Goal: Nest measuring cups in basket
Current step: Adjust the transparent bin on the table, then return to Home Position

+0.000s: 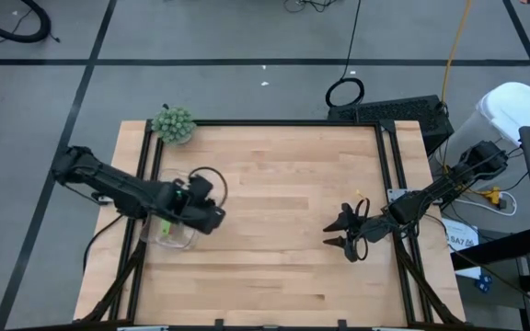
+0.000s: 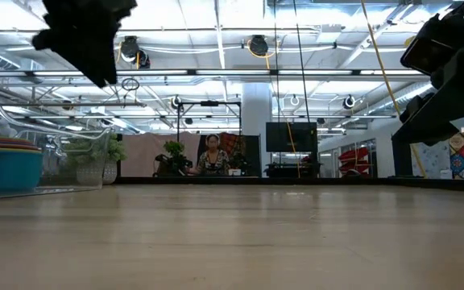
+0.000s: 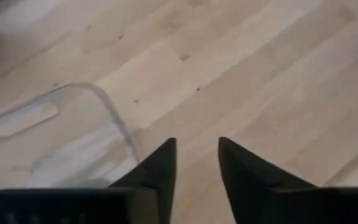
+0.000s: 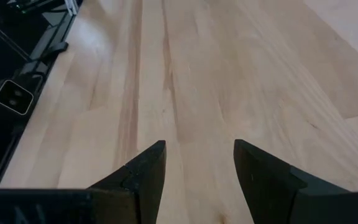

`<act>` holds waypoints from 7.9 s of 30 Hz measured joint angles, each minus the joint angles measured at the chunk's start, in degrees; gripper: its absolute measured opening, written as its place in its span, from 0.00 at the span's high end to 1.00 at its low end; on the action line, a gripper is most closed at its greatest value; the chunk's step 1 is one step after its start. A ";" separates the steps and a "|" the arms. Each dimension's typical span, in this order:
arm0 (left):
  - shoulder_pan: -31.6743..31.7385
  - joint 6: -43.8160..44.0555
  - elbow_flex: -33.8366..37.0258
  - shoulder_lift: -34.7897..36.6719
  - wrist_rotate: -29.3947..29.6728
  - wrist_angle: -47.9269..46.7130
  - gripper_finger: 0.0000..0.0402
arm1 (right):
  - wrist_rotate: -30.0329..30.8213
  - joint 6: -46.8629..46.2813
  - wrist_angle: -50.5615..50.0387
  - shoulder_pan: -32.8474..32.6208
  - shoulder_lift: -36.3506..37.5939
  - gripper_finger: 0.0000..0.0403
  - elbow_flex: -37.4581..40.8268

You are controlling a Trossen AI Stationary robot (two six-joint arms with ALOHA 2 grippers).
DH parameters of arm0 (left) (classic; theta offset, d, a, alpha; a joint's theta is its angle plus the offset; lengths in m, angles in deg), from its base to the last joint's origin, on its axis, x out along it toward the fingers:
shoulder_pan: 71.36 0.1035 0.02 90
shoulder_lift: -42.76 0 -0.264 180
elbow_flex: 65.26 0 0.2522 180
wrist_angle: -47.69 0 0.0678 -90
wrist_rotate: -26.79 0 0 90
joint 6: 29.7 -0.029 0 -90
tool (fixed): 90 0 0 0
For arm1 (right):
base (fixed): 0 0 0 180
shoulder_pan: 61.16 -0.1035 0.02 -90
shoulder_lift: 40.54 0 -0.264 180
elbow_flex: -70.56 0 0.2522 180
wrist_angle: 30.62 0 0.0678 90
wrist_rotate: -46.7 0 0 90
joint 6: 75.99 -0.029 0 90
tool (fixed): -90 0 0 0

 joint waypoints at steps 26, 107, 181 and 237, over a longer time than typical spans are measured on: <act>10.98 -19.39 2.03 -17.58 -8.57 -6.62 0.99 | -0.07 -0.24 0.34 0.00 0.00 0.55 0.02; 25.29 -67.00 56.48 59.27 -31.19 71.37 1.00 | -31.83 27.16 40.36 43.12 5.61 1.00 4.78; 9.21 -66.18 56.35 77.91 -6.85 51.94 0.99 | -19.23 25.59 -11.01 33.75 58.84 1.00 14.47; 9.25 -69.43 56.35 77.91 -10.58 51.94 0.90 | -19.28 27.02 -9.67 33.77 58.84 1.00 14.47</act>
